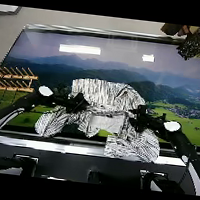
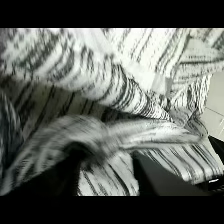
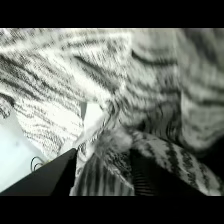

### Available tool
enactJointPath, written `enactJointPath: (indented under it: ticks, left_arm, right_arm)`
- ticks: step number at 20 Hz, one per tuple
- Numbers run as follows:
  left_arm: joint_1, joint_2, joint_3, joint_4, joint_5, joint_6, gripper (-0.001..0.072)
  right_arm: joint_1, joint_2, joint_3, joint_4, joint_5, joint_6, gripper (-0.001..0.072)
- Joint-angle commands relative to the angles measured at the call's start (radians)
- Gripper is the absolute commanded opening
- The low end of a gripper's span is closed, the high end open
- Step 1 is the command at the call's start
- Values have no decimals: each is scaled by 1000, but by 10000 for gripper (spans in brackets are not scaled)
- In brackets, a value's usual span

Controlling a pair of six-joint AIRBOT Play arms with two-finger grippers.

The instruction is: Fold the clothes and pants, and hang the long-sleeved shirts on hangers.

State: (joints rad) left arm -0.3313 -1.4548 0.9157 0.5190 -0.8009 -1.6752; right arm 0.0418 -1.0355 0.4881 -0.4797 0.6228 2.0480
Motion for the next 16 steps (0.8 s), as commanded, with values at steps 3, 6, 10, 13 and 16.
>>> enactJointPath:
  ticks: [3,6,10,13,16]
  left_arm:
    - [58,-14,53,77,42,24,395]
    - [104,128,53,315,26,-32,395]
    - [49,298,53,549,16,-39,395]
    - [-50,311,53,600,17,-37,396]
    - [-107,288,52,601,38,-34,395]
  right_arm:
    - [0,65,31,-130,-103,-280,426]
    - [0,183,200,-562,178,-219,426]
    - [12,199,494,-752,561,-181,423]
    - [228,116,586,-896,566,-56,418]
    - [468,-53,587,-1199,635,108,422]
